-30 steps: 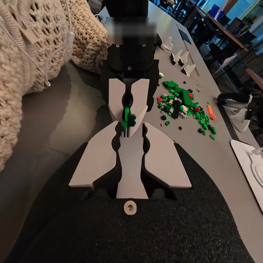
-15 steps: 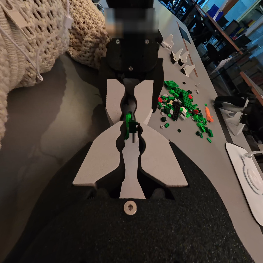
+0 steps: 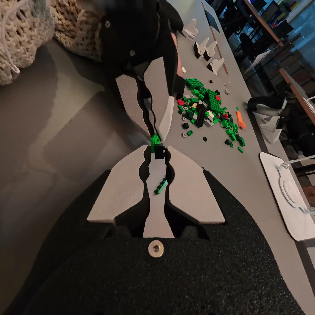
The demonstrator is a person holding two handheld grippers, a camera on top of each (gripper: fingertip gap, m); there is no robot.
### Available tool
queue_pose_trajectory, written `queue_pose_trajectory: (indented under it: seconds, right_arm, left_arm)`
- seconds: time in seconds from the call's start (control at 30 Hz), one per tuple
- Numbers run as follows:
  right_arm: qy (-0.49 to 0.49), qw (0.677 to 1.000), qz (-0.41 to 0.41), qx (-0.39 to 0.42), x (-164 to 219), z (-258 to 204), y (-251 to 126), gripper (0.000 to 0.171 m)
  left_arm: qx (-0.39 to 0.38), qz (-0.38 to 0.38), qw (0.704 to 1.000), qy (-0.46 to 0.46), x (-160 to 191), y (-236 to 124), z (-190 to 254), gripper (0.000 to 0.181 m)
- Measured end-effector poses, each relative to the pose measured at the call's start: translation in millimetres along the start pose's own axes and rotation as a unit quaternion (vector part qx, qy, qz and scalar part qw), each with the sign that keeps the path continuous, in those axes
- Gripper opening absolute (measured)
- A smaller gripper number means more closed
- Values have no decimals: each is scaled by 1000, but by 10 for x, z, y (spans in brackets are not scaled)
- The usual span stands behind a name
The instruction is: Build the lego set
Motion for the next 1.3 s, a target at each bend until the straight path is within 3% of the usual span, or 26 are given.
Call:
queue_pose_trajectory:
  seconds: [0.13,0.27,0.4,0.53,0.73,0.9,1.0,1.1,1.2,1.23,1.3]
  right_arm:
    - [58,998,-19,-10,102,31,2,20]
    - [154,982,-104,-39,479,48,-45,27]
    - [183,970,-151,-56,663,-26,-9,20]
    - [211,962,-161,-59,647,-44,52,5]
    - [310,940,-128,-55,545,51,0,5]
    - [380,910,-146,-83,509,164,-299,5]
    - [405,881,-199,-140,504,269,-549,5]
    - [332,858,-363,-150,732,468,-884,5]
    - [217,781,-542,-220,862,488,-1262,5]
    - [208,739,-589,-254,862,436,-1365,5]
    - [247,622,-669,-323,812,260,-1542,5]
  left_arm:
    - [-23,-4,1000,-10,28,-8,-87,4]
    - [-66,10,997,-44,63,-55,-246,4]
    - [-95,31,992,-74,84,-108,-376,4]
    - [-117,42,989,-79,99,-117,-426,3]
    - [-176,54,979,-85,95,-179,-576,3]
    - [-197,96,964,-154,71,-239,-683,3]
    - [-230,119,952,-160,65,-285,-776,3]
    - [-234,143,951,-146,1,-249,-819,3]
    - [-224,159,947,-167,15,-142,-916,3]
    - [-223,164,945,-177,33,-113,-958,3]
    - [-223,178,939,-189,53,-104,-1026,3]
Point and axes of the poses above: each gripper's, where its closed fingertips meet, y out along the fingers, x out of its underside, z = x × y across the jaws, the point moved 1 cm from there along -y, back along the fingers, and after that the axes turned 6 degrees about -y, right-handed, at the moved point
